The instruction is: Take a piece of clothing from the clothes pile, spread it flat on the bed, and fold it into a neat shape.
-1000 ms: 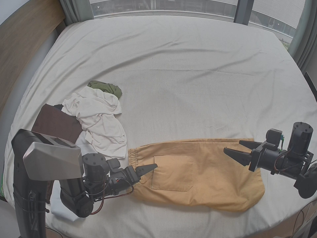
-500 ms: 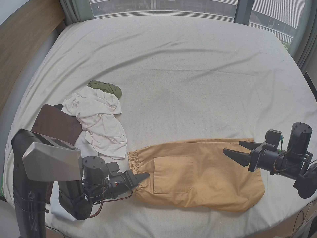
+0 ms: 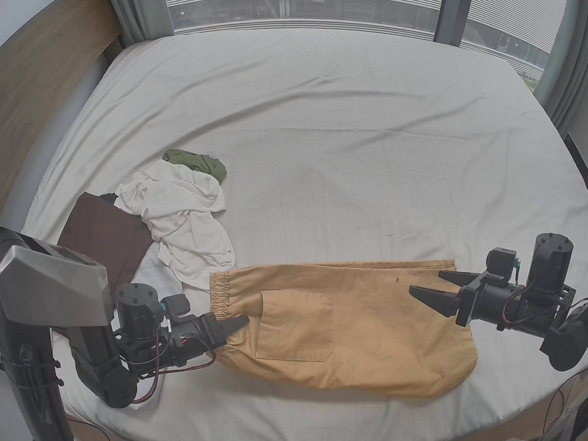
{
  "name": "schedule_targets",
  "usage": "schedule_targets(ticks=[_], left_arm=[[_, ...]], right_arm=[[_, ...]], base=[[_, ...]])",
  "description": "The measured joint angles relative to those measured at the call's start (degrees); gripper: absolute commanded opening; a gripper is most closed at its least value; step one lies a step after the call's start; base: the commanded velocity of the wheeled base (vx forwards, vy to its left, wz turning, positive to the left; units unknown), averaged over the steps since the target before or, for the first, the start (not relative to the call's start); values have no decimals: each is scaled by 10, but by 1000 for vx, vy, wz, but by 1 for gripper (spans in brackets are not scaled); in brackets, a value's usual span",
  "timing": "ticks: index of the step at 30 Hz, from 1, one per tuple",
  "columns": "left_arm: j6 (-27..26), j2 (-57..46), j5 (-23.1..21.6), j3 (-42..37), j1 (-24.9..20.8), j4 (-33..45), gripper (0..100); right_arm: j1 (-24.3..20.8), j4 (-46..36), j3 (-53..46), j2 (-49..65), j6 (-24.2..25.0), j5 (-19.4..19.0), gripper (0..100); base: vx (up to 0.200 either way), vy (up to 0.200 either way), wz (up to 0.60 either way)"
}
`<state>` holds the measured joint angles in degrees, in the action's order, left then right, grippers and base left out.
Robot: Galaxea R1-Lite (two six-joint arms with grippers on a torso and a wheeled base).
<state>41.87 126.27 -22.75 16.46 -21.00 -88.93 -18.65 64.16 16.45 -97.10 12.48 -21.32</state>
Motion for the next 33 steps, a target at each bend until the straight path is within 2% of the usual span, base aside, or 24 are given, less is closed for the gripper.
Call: schedule_targets(ticks=[3,13,17,25,33], left_arm=[[-27,-3,-1,-7,11,0,0],[-56,-5,-3,-27,33,0,0],[-85,-5,-22,-38,52,0,0],[-97,-7,-37,-47,79,0,0],[-92,-22,-41,-45,64,0,0]], right_arm=[[0,0,-3,-2,0,0,100],[3,1,-7,-16,0,-1,100],[3,3,-8,-20,1,-1,100],[1,28,-14,-29,0,-1,100],[0,33,-15,-37,0,0,100]], base=[[0,0,0],[0,0,0],[0,0,0],[0,0,0],[0,0,0]])
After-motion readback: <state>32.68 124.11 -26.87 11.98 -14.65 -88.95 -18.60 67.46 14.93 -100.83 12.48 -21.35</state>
